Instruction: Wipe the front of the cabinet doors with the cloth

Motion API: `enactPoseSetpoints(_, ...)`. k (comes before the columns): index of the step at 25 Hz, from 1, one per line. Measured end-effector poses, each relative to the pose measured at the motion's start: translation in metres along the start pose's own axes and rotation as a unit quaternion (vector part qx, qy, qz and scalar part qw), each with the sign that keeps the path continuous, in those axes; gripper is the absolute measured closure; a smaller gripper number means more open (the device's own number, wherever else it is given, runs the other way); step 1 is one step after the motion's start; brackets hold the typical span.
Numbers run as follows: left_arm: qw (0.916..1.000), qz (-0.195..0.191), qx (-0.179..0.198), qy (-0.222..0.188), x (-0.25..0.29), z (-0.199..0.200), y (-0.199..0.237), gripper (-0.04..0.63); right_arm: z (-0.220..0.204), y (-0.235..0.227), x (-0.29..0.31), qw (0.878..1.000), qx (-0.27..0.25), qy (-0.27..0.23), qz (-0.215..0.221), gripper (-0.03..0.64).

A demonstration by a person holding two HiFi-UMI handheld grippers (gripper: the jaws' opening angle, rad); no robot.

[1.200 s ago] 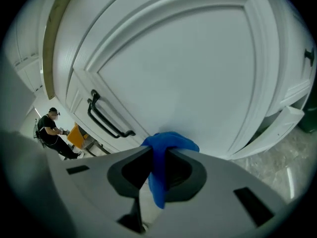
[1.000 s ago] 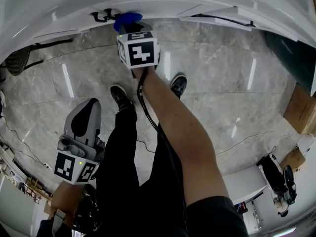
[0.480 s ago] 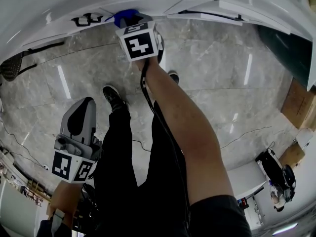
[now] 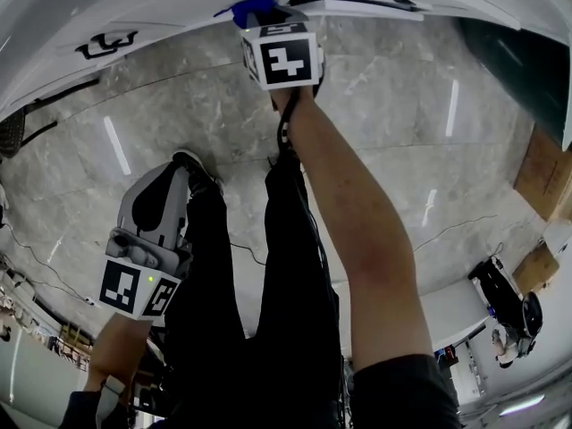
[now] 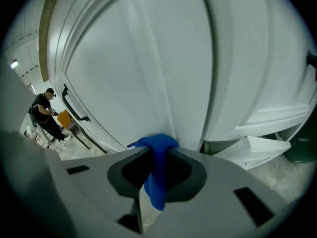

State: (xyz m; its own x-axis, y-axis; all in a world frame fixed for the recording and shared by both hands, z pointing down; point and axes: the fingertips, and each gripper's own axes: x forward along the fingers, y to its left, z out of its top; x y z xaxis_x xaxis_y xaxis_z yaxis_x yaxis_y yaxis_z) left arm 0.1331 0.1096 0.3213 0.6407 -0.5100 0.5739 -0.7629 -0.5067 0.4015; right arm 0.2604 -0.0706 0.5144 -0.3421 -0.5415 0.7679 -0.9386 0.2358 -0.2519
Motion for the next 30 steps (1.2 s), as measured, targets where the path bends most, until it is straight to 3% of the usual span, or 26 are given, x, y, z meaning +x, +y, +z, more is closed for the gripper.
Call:
enactPoseSetpoints(7, 0.9994, 0.006, 0.034, 0.002, 0.027, -0.007, -0.001, 0.597, -0.019, -0.037, -0.031, 0.999, 0.029, -0.009, -0.035, 0.559)
enactPoseSetpoints(11, 0.9989, 0.012, 0.045, 0.004, 0.034, -0.016, 0.016, 0.597, -0.028, -0.027, -0.029, 0.999, 0.03, -0.007, -0.039, 0.56)
enactPoseSetpoints(17, 0.9963, 0.046, 0.072, 0.011, 0.024, -0.041, 0.07, 0.597, -0.025, 0.055, 0.015, 1.0, 0.02, 0.001, -0.005, 0.559)
enactPoseSetpoints(24, 0.9947, 0.095, 0.03, 0.026, 0.022, -0.069, 0.147, 0.597, -0.01, 0.179, 0.077, 0.996, -0.048, 0.01, 0.079, 0.559)
enactPoseSetpoints(30, 0.9942, 0.1, 0.025, 0.031, 0.03, -0.087, 0.171, 0.597, -0.015, 0.195, 0.113, 0.995, -0.038, 0.018, 0.093, 0.56)
